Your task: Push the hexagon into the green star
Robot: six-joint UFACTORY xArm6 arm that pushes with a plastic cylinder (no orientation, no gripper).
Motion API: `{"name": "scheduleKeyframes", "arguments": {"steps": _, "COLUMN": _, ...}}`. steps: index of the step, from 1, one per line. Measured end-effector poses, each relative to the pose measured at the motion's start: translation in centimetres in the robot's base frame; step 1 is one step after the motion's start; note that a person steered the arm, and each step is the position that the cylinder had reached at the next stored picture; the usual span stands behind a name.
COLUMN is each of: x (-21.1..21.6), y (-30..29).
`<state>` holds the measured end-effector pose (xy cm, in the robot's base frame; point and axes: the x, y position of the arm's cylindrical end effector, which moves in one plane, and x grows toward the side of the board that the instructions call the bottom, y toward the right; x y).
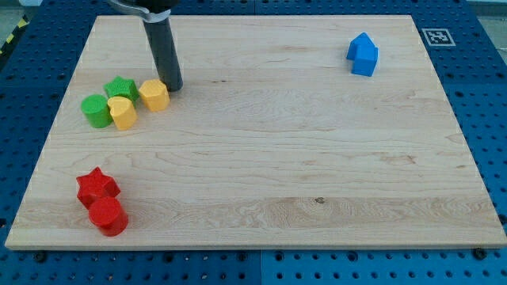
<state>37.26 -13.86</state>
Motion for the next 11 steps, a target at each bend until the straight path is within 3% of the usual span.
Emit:
{"name": "scheduleKeyframes", "arguments": {"steps": 2, "x": 0.0, "y": 1.3}}
{"name": "scheduleKeyframes", "arguments": {"steps": 3, "x": 0.2, "y": 5.2}}
{"name": "scheduleKeyframes", "arguments": {"steps": 4, "x": 2.0, "y": 5.5}}
{"name": "scheduleKeyframes", "arguments": {"steps": 6, "x": 2.9, "y": 5.4}}
{"name": "scheduleKeyframes", "arguments": {"steps": 9, "x": 2.9, "y": -1.5}}
{"name": "scheduleKeyframes", "arguments": {"steps": 10, "x": 2.8, "y": -1.7}}
{"name": "scheduleKeyframes", "arguments": {"steps": 11, "x": 2.8, "y": 1.8}}
